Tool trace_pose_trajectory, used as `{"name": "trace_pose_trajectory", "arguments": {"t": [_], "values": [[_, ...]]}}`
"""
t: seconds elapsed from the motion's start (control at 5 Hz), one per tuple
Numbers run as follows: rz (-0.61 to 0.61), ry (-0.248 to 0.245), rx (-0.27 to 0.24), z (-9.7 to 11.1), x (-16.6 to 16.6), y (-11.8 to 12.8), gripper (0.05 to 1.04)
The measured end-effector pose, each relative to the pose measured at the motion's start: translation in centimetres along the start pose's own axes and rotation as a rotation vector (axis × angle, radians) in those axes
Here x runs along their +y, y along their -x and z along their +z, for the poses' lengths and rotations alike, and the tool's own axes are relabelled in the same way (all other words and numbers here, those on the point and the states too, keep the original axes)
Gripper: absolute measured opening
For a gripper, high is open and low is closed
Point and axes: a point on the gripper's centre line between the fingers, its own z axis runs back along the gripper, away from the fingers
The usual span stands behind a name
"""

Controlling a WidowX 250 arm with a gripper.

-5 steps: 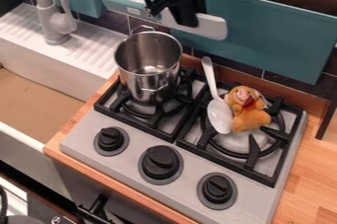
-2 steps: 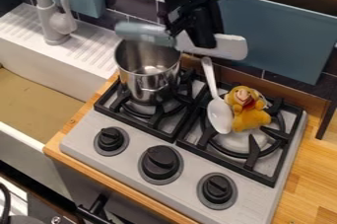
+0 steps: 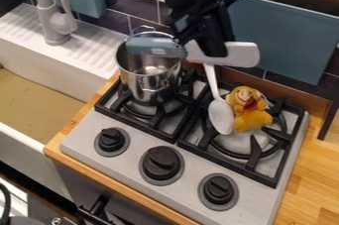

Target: Move the plastic knife into the silver pot

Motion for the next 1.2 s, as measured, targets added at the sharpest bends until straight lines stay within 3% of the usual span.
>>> {"name": "trace_pose_trajectory", "arguments": {"t": [0.2, 0.4, 0.8, 1.0, 1.2], "values": [[0.000, -0.004, 0.017, 0.4, -0.2, 0.5, 0.108], [-0.007, 0.004, 0.020, 1.0, -0.4, 0.3, 0.282], [-0.004, 0.018, 0.014, 1.6, -0.5, -0.5, 0.853], [0.015, 0.027, 0.009, 2.0, -0.4, -1.4, 1.002], [0.025, 0.025, -0.077, 2.4, -0.3, -2.3, 0.999]]}}
